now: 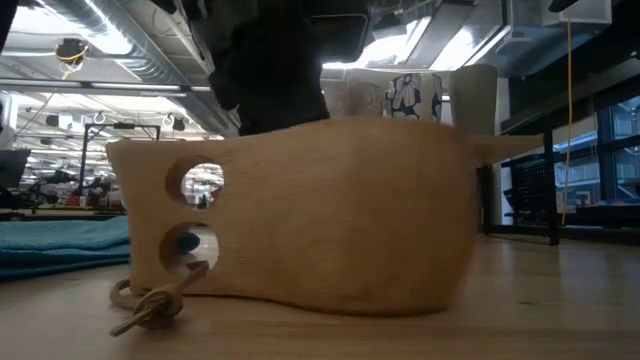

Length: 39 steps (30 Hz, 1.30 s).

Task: Stack small to large cups/mugs on shelf
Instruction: Put the brown mug on the shelf

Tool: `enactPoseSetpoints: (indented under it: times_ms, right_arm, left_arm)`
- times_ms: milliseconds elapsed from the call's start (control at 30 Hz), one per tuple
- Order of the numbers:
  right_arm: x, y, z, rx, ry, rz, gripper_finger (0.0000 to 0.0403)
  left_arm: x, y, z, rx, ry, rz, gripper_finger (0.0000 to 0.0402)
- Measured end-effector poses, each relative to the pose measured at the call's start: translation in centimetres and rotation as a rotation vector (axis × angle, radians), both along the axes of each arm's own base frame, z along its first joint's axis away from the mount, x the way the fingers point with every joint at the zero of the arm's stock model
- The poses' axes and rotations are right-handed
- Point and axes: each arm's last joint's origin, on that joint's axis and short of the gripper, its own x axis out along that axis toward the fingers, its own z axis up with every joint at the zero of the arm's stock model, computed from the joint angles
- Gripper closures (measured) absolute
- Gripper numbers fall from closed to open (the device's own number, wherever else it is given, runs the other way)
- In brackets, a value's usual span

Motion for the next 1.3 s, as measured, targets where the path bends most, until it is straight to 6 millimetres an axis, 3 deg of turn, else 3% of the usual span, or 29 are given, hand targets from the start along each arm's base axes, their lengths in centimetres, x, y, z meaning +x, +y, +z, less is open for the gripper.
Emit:
enactPoseSetpoints:
  times_ms: [267,500,800,1000,1300]
  right_arm:
    - [-0.1,-0.1,0.0,-0.010,0.010,0.002,0.0190]
    - [-0.1,-0.1,0.0,-0.017,0.016,0.003,0.0190]
    - [-0.2,-0.2,0.0,-0.021,0.020,0.005,0.0190]
    - [-0.2,-0.1,0.0,-0.021,0.020,0.006,0.0190]
    - [-0.4,0.1,0.0,-0.028,0.030,0.032,0.0190]
  left_arm:
    - [-0.2,0.1,-0.2,-0.029,0.037,0.086,0.0311]
    - [-1.0,0.6,-0.5,0.008,0.128,0.163,0.0385]
    - [-0.6,1.0,1.1,0.069,0.149,0.334,0.0385]
    - [-1.0,3.1,3.6,0.224,0.228,0.584,0.0385]
    - [-1.3,3.6,3.4,0.102,0.235,0.845,0.0377]
